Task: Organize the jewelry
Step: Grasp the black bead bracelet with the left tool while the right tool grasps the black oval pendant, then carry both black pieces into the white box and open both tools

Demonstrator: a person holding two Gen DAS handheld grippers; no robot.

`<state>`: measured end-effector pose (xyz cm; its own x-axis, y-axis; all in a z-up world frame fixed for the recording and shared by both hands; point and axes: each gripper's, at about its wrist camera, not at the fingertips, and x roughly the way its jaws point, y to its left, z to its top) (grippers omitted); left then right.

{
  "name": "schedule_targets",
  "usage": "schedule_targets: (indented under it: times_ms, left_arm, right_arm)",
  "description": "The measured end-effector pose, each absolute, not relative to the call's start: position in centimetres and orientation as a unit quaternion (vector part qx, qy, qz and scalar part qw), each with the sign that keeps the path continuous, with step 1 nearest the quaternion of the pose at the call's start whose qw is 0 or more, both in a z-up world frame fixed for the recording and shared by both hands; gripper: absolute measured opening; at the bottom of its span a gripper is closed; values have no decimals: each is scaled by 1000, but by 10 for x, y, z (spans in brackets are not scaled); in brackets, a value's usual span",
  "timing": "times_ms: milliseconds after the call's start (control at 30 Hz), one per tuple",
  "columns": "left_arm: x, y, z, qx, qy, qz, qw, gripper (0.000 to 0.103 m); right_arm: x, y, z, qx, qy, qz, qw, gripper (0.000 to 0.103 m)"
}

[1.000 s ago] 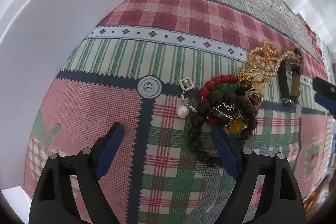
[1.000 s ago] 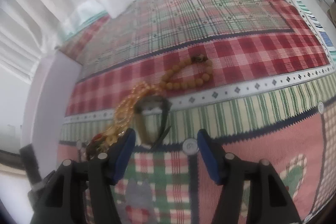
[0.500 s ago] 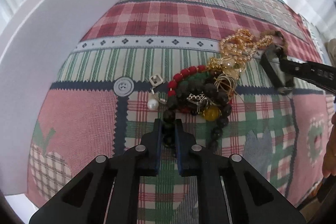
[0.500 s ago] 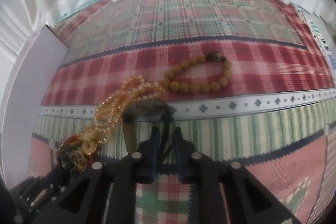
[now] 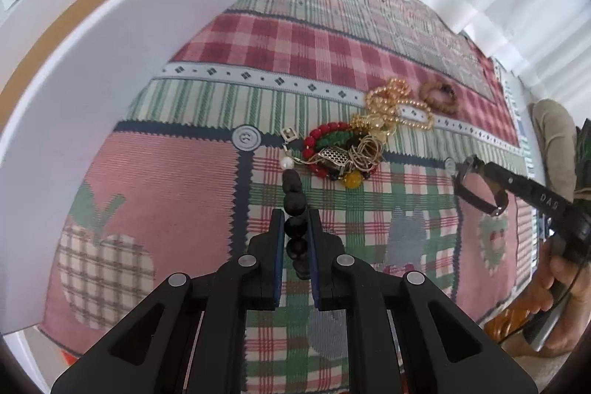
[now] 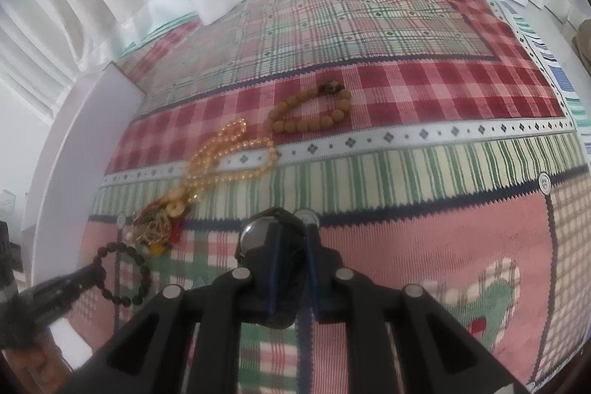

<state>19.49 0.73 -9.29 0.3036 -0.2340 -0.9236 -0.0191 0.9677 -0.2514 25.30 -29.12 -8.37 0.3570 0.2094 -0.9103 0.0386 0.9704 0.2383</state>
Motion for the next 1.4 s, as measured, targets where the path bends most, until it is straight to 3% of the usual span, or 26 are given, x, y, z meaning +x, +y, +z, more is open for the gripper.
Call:
schedule_targets:
  times_ms: [833, 1133, 1400]
  left_arm:
    - [161, 63, 5, -154, 515, -100, 837, 10]
    - [148, 141, 67, -171, 456, -63, 871, 10]
    - [156, 238, 60, -198, 440, 25, 875, 10]
  right_arm:
    - [224, -220, -4, 80, 528, 139, 834, 13]
    - [238, -129, 43, 85, 494, 224, 836, 13]
    - [257, -7, 69, 67, 473, 319, 818, 13]
